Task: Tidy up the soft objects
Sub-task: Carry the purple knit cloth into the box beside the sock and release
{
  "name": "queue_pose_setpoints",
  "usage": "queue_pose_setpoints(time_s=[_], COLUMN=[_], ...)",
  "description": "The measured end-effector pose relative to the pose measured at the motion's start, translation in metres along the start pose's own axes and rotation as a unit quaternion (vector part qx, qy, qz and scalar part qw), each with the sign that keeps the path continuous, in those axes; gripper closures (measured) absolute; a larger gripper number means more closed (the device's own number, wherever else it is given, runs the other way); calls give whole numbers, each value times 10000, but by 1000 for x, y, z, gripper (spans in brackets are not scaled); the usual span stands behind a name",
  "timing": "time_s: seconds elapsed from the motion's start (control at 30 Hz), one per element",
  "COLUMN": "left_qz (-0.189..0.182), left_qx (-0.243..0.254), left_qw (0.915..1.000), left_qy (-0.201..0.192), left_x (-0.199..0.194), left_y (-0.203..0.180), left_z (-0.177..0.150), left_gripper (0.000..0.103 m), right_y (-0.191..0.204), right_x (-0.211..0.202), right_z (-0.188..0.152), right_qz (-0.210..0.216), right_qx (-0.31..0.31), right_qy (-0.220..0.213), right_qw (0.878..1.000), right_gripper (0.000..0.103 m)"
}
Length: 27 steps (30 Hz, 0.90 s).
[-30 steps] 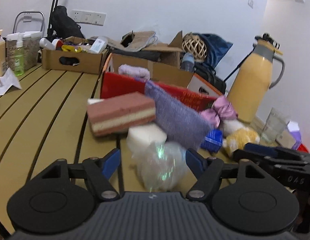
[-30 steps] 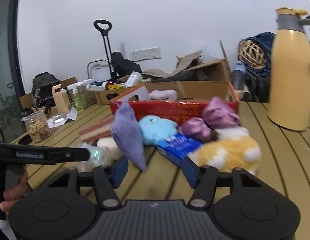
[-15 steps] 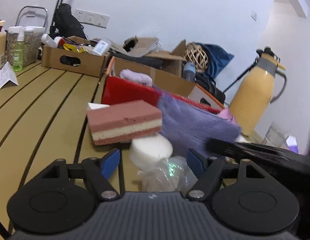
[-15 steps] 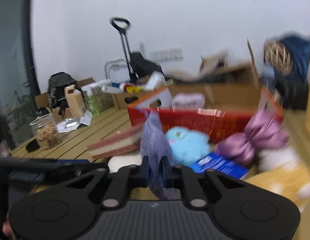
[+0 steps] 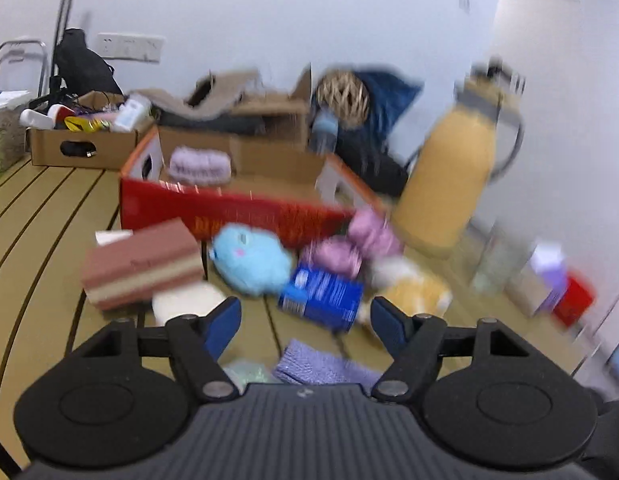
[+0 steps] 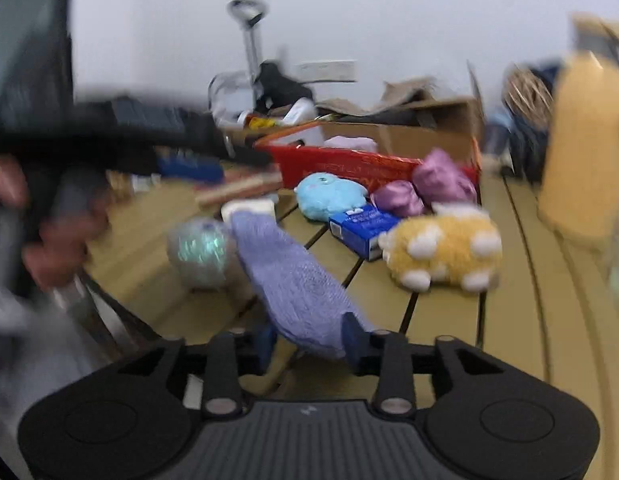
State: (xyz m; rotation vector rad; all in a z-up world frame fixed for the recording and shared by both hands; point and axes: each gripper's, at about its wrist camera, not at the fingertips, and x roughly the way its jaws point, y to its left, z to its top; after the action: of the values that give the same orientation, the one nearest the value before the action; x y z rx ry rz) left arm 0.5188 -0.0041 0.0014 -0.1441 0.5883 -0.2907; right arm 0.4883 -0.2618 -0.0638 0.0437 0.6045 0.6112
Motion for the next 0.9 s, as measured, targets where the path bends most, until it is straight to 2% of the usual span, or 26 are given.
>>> queue_pose_setpoints(time_s=[0.03,0.07,0.1,0.2,0.3,0.37,0.43,0.47,0.5,0.53,0.6,0.77,0.9], left_qz=[54,140,241,281,259,75,-63,-113,-194,-279,-371,-609,-579], left_qx=[187,311,379,309,315,284,186,207,171,99,32,6,36], left_qw=[9997,9988,9973,9972,9977,9976,9979,9979,9982,9984,9988,9978,9971], left_qy=[151,356,573,625,549,624,619,598,549,487,328,-264,-495], left_x=[9,16,24,28,27,31,34,35,36,35,34,28,31], left_y=[-4,-7,-6,5,9,12,15,14,16,17,20,23,28], left_z=[-6,-11,-18,-34,-43,-45,-45,-44,-43,-42,-38,-6,40], left_gripper=[39,46,59,61,60,60,75,79,85,89,93,94,94], right_y=[-3,-8,-12,-20,-15,-19,-26,-28,-29,-31,-30,-27,-30], right_x=[-4,-7,-11,-15,1,13,26,29,32,34,36,31,37], right_z=[-4,-7,-12,-26,-27,-24,-21,-20,-19,-17,-12,21,79], right_qz=[133,260,380,463,-213,-369,-260,-200,-173,-206,-293,-336,-227], right_qx=[309,630,1020,1771,1618,1665,1820,1870,1886,1901,1838,1371,815], right_qy=[-50,-80,-135,-329,-384,-446,-511,-575,-618,-634,-689,-1030,-1348], right_qw=[9994,9976,9940,9826,9859,9843,9816,9805,9800,9795,9801,9846,9873], right_gripper=[52,49,46,45,46,47,67,73,83,90,98,98,98])
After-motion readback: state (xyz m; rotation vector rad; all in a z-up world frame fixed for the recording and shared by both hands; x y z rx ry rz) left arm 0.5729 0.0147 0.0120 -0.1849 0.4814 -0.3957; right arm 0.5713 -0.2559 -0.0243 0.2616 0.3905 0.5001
